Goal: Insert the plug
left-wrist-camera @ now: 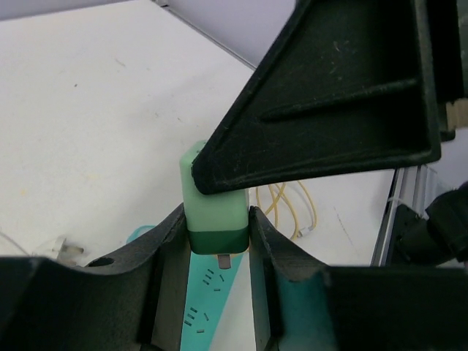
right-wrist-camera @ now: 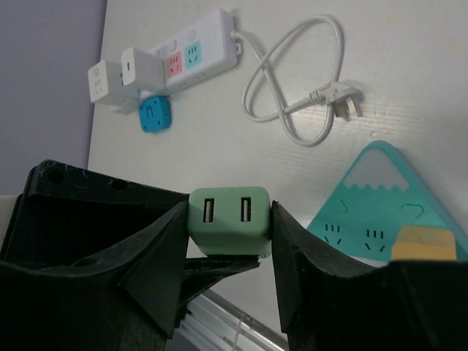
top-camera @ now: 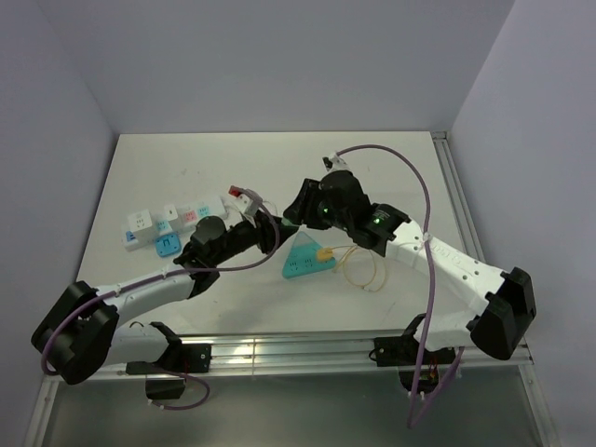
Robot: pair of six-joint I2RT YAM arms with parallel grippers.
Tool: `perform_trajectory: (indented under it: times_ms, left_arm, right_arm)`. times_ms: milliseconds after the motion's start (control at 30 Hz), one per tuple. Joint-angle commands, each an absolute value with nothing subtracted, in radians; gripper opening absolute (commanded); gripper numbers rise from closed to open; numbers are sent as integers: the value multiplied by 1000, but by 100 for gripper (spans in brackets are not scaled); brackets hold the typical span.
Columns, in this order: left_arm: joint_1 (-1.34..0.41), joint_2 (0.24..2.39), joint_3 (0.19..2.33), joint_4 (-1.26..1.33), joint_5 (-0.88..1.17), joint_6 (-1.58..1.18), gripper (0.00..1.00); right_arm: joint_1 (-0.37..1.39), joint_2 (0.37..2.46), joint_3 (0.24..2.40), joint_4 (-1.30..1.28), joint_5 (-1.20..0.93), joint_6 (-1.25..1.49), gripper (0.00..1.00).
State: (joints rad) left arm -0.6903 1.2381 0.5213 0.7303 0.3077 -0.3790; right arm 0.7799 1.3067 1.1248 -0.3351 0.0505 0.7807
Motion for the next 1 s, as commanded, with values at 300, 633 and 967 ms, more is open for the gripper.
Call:
perform_trajectory:
  times_ms: [300, 633, 967]
  left_arm:
    - [-698, 1267, 482, 837, 489, -57, 1]
    - [-727, 1227, 462, 807, 465, 58, 1]
    - [-769, 1243, 476, 773, 466, 121, 0]
  right_arm:
    - [741, 1200, 1109, -526, -216, 652, 41]
    - [652, 1187, 1034, -575, -457, 604, 53]
    - [632, 1220, 1049, -624, -509, 569, 61]
